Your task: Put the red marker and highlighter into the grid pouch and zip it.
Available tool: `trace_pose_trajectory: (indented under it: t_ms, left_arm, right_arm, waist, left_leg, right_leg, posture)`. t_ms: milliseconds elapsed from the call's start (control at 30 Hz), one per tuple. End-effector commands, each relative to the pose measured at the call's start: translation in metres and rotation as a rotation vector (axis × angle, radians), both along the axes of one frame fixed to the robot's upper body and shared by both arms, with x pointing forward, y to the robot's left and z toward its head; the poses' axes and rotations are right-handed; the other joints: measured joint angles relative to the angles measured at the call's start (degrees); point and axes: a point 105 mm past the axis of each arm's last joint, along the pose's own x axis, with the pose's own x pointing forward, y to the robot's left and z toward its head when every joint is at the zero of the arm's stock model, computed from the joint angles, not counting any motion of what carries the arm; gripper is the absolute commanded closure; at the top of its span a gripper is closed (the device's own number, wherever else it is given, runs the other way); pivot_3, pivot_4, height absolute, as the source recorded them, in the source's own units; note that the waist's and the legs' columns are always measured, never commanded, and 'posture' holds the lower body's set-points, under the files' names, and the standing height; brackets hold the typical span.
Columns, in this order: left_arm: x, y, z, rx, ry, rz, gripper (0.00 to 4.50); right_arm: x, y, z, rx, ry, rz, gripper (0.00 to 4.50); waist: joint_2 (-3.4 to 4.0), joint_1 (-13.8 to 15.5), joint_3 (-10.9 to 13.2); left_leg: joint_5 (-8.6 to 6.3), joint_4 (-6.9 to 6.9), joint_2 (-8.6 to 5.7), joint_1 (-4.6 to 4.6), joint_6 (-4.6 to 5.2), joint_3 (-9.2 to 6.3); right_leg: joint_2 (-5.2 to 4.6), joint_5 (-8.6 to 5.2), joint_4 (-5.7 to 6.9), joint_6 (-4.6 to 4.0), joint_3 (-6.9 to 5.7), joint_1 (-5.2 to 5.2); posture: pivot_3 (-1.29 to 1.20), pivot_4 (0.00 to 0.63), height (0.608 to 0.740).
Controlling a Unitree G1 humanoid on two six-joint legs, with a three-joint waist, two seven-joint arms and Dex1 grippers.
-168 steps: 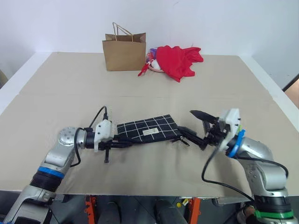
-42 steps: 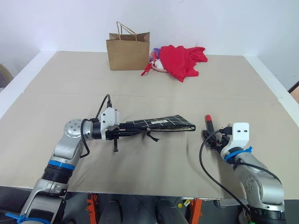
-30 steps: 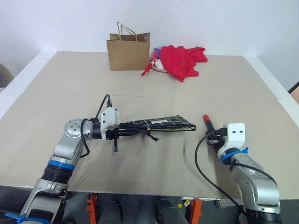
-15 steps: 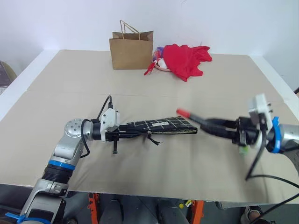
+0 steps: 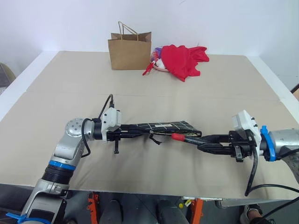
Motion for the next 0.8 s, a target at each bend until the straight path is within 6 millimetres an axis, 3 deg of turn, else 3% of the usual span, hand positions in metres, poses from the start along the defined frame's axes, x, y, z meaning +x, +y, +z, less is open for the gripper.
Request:
trace_pose_trajectory:
  t_ms: [33, 400, 633, 700, 733, 800]
  left_arm:
    - [-0.007, -0.003, 0.006, -0.02, -0.021, -0.022, 4.5]
    - [-0.01, -0.009, 0.007, -0.026, -0.019, -0.034, 4.5]
    - [-0.009, -0.009, 0.006, -0.03, -0.016, -0.031, 4.5]
    - [-0.01, -0.01, 0.006, -0.03, -0.015, -0.031, 4.5]
    - [-0.01, -0.01, 0.006, -0.031, -0.014, -0.031, 4.5]
    - [-0.009, -0.01, 0.005, -0.031, -0.014, -0.03, 4.5]
  right_arm:
    - [0.003, -0.001, 0.004, -0.005, -0.026, 0.0, 3.84]
    - [0.014, 0.002, -0.004, -0.034, -0.023, -0.034, 3.84]
    - [0.019, 0.029, 0.005, 0.02, -0.025, 0.012, 3.84]
    - [0.02, 0.037, 0.007, 0.033, -0.029, 0.03, 2.78]
    - [0.02, 0.04, 0.007, 0.029, -0.026, 0.042, 2.6]
    - [0.017, 0.042, 0.005, 0.018, -0.025, 0.066, 1.72]
  waist:
    - [0.0, 0.0, 0.0]
    - [0.0, 0.1, 0.0]
    - [0.0, 0.0, 0.0]
    - [0.0, 0.0, 0.0]
    - [0.0, 0.0, 0.0]
    - [0.0, 0.1, 0.0]
  left_leg:
    - [0.0, 0.0, 0.0, 0.0, 0.0, 0.0]
    - [0.0, 0.01, 0.0, 0.02, 0.01, 0.0]
    - [0.0, 0.0, 0.0, 0.02, 0.01, -0.01]
    - [0.0, 0.01, 0.0, 0.0, 0.01, -0.01]
    - [0.0, 0.0, 0.0, 0.0, 0.01, -0.01]
    - [0.0, 0.0, 0.0, -0.01, 0.01, -0.01]
  right_leg:
    - [0.0, -0.01, 0.0, 0.0, 0.0, 0.0]
    - [0.0, 0.01, 0.0, -0.02, -0.01, 0.0]
    - [0.01, 0.01, 0.01, -0.02, -0.01, -0.01]
    - [0.0, 0.01, 0.0, -0.02, -0.01, 0.0]
    - [0.0, 0.01, 0.0, -0.02, -0.01, -0.01]
    - [0.0, 0.01, 0.0, -0.02, -0.01, -0.01]
  posture:
    - [0.0, 0.15, 0.74]
    - [0.0, 0.15, 0.74]
    - [0.0, 0.15, 0.74]
    - [0.0, 0.15, 0.74]
    - [0.0, 0.15, 0.74]
    - [0.0, 0.15, 0.74]
